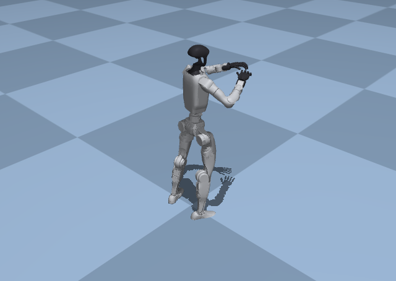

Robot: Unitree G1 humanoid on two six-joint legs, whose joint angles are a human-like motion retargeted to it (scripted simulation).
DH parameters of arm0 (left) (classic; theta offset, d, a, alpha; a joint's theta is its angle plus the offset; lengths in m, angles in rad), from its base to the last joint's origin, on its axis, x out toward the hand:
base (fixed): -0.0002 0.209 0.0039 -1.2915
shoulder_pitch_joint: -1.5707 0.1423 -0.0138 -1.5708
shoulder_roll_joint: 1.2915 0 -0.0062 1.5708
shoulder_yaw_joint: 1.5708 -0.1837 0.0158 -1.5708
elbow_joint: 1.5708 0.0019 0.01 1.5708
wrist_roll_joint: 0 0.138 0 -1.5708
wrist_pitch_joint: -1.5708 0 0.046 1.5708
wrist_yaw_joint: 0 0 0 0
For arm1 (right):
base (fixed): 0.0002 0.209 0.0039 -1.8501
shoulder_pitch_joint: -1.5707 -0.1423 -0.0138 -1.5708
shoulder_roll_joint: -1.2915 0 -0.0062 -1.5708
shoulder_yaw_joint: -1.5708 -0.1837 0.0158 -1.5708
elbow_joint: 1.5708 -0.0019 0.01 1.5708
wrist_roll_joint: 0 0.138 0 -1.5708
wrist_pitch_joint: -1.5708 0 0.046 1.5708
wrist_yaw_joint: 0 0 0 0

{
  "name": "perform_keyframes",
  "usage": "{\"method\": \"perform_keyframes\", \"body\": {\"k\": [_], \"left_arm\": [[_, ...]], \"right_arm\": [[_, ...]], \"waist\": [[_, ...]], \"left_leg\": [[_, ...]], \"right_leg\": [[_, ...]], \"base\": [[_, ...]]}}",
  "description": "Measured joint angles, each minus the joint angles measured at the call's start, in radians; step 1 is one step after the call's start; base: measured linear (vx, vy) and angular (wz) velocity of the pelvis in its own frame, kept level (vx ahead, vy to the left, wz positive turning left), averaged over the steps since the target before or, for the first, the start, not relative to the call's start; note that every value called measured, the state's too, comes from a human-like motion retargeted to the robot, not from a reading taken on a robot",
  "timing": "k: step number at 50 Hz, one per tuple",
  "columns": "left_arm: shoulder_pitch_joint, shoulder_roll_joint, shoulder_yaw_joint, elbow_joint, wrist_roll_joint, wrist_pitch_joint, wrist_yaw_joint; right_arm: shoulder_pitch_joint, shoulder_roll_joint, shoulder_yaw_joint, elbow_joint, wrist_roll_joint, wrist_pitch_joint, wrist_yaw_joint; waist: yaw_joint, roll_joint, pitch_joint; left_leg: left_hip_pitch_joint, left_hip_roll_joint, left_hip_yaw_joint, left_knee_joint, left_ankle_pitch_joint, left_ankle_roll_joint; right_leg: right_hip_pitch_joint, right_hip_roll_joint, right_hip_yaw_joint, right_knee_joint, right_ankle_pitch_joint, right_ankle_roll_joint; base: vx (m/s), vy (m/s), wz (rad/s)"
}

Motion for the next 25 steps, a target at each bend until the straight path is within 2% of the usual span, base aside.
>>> {"method": "perform_keyframes", "body": {"k": [7,11,15,20,25], "left_arm": [[0.164,0.028,0.055,-0.283,-0.021,-0.048,-0.006],[0.258,0.060,0.093,-0.347,-0.022,-0.067,-0.004],[0.352,0.089,0.152,-0.355,-0.025,-0.073,-0.032],[0.448,0.141,0.225,-0.304,-0.037,-0.067,-0.060],[0.497,0.220,0.268,-0.193,-0.055,-0.042,-0.040]], "right_arm": [[-0.205,0.085,0.115,0.334,-0.100,0.028,-0.082],[-0.311,0.112,0.222,0.568,-0.172,0.035,-0.128],[-0.367,0.122,0.309,0.743,-0.182,0.027,-0.094],[-0.333,0.090,0.305,0.742,-0.113,0.012,-0.029],[-0.248,-0.001,0.236,0.488,-0.047,-0.008,-0.014]], "waist": [[0.130,-0.038,-0.003],[0.204,-0.060,-0.009],[0.263,-0.076,-0.017],[0.307,-0.087,-0.026],[0.302,-0.081,-0.022]], "left_leg": [[-0.012,-0.001,-0.066,0.003,0.000,0.000],[-0.024,-0.001,-0.107,0.001,0.004,-0.002],[-0.035,-0.002,-0.142,-0.002,0.008,-0.004],[-0.045,-0.005,-0.167,-0.005,0.014,-0.004],[-0.042,-0.011,-0.167,-0.009,0.017,-0.002]], "right_leg": [[0.033,-0.011,-0.062,0.001,-0.011,-0.007],[0.050,-0.012,-0.102,-0.002,-0.015,-0.014],[0.062,-0.014,-0.139,-0.006,-0.017,-0.017],[0.071,-0.017,-0.167,-0.009,-0.018,-0.018],[0.072,-0.022,-0.169,-0.008,-0.019,-0.012]], "base": [[0.01,0.00,0.53],[0.00,-0.01,0.57],[0.01,-0.01,0.50],[0.01,0.00,0.31],[0.00,0.00,0.00]]}}
